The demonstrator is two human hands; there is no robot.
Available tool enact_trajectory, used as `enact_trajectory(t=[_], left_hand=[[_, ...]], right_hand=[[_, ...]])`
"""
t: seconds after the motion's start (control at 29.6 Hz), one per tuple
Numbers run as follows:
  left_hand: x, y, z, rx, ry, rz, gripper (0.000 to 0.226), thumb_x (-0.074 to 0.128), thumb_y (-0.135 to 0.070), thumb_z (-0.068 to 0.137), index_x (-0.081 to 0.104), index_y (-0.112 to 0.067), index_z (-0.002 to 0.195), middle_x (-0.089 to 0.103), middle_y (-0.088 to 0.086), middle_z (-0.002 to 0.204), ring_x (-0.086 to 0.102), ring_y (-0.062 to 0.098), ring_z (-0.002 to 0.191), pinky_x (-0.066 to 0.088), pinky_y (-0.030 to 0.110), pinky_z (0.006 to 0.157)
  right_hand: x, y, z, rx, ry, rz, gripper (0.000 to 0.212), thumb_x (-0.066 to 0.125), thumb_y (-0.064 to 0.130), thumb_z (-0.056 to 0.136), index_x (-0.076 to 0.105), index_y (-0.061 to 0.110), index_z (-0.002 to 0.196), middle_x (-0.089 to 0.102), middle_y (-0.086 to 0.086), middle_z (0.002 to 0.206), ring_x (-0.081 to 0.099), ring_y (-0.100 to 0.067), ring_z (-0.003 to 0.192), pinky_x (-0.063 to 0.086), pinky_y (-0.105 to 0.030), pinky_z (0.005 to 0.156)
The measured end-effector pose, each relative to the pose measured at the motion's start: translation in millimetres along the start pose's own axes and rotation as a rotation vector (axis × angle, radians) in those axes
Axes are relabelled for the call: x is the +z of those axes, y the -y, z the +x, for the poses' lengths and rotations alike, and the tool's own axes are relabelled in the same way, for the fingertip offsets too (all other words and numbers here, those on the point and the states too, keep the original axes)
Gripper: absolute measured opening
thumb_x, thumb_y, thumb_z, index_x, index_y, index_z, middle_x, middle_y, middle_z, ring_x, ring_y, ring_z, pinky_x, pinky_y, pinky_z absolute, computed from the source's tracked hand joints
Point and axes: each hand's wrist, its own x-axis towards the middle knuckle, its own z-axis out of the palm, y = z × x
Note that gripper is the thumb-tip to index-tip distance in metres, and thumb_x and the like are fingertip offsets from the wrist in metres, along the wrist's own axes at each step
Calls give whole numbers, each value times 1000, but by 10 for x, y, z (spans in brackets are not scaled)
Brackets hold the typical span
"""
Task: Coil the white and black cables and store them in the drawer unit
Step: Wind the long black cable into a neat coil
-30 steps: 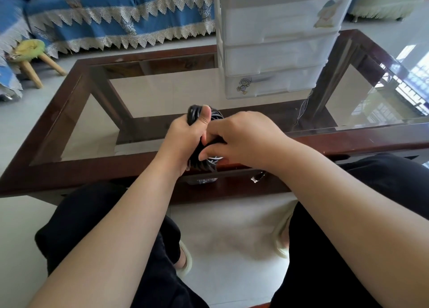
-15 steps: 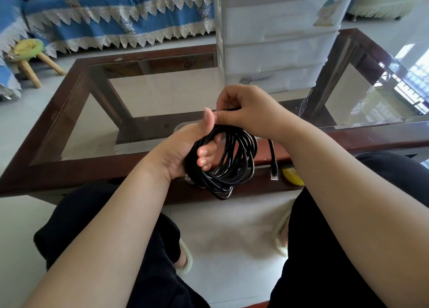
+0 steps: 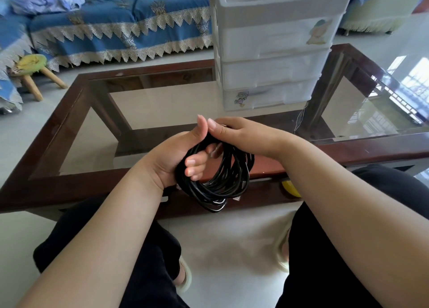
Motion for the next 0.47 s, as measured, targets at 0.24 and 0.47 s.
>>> enact_trajectory(t=[0.24, 0.47], left_hand=[[-10, -169, 149, -70, -66, 314, 61, 43, -74, 60, 59, -15, 50, 35, -3, 36, 34, 9, 29, 36, 21, 38], [-74, -121, 389, -39, -66, 426, 61, 45, -74, 61, 62, -16, 63, 39, 0, 37, 37, 11, 28, 36, 19, 37]], right_hand=[[-255, -7, 164, 79, 257, -157, 46, 74, 27, 79, 53, 17, 118, 65, -10, 110, 61, -29, 105, 47, -49, 96], [-134, 61, 225, -39, 31, -469, 67, 64, 21, 77, 37, 29, 137, 61, 8, 110, 59, -11, 93, 49, -23, 76]])
